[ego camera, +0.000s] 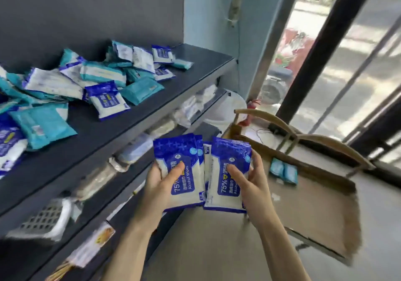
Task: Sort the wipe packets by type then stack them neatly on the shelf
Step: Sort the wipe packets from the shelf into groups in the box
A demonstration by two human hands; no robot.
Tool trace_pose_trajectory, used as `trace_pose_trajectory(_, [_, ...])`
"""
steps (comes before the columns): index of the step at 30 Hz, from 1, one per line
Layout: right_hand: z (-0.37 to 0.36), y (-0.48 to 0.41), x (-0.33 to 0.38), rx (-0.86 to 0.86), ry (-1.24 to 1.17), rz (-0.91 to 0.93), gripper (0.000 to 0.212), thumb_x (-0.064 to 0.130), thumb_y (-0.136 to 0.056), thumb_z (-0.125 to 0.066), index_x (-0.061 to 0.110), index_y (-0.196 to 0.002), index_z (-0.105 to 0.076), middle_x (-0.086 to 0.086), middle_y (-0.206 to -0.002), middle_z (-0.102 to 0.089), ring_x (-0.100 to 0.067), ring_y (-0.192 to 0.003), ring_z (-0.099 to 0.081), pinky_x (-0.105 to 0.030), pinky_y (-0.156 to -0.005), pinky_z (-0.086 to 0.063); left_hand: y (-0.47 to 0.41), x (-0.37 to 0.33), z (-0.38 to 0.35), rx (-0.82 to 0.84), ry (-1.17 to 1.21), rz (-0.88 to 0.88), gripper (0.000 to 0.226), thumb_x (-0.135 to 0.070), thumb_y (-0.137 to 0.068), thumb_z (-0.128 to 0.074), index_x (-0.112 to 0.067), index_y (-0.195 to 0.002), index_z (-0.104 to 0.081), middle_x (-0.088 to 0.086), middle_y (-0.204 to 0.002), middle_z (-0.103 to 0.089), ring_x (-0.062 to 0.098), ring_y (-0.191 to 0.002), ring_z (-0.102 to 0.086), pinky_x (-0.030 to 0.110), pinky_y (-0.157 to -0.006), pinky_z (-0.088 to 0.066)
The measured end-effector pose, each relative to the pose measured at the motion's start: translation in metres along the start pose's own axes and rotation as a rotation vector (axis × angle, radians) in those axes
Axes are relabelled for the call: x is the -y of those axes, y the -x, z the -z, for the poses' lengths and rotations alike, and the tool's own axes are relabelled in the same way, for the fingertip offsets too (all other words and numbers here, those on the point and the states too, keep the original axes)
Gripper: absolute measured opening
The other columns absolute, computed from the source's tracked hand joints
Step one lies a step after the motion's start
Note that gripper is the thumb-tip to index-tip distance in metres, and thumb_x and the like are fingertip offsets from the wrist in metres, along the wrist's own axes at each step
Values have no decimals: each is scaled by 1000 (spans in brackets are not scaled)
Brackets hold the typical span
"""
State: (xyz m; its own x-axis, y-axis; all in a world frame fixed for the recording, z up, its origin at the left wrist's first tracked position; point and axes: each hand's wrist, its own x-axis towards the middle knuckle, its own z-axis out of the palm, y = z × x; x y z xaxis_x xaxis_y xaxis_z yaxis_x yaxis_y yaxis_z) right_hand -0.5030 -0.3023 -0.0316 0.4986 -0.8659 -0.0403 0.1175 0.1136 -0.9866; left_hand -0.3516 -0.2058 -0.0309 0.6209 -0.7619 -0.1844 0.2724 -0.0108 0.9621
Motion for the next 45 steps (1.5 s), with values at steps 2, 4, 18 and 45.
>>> trace_pose_trajectory(2, [48,14,-4,-96,-1,-5,48,14,-88,-60,30,-127,-38,-7,-101,-72,-27,-82,-72,-35,-63,-59,3,20,-44,76,-21,55,9,-16,-89,-61,-19,-96,-57,-5,-76,-74,10,-65,-70,22,-51,-53])
trace_pose_trajectory(4, [90,25,-6,-200,-12,-3,48,13,-88,-60,27,-128,-38,-9,-102,-71,-28,-83,-71,-34,-63,-59,3,36,-84,168,-68,90,11,-17,-88,-62,-17,-97,-55,-2,-78,-74,12,-65,-70,21,-49,-52])
trace_pose_trajectory(18, [282,-33,-55,-607,28,-135,41,17,-89,-62,39,-115,-40,-7,-110,-67,-23,-87,-71,-39,-68,-60,-92,142,-282,517,-291,342,31,-25,-89,-61,-21,-116,-48,3,-101,-70,17,-82,-71,31,-67,-58])
trace_pose_trajectory(45, [519,-302,-329,-606,89,-791,37,6,-88,-64,19,-116,-44,-4,-112,-64,-18,-96,-67,-45,-83,-56,-360,460,-463,297,-597,830,13,-8,-89,-63,-15,-96,-53,11,-103,-67,24,-87,-68,43,-81,-55])
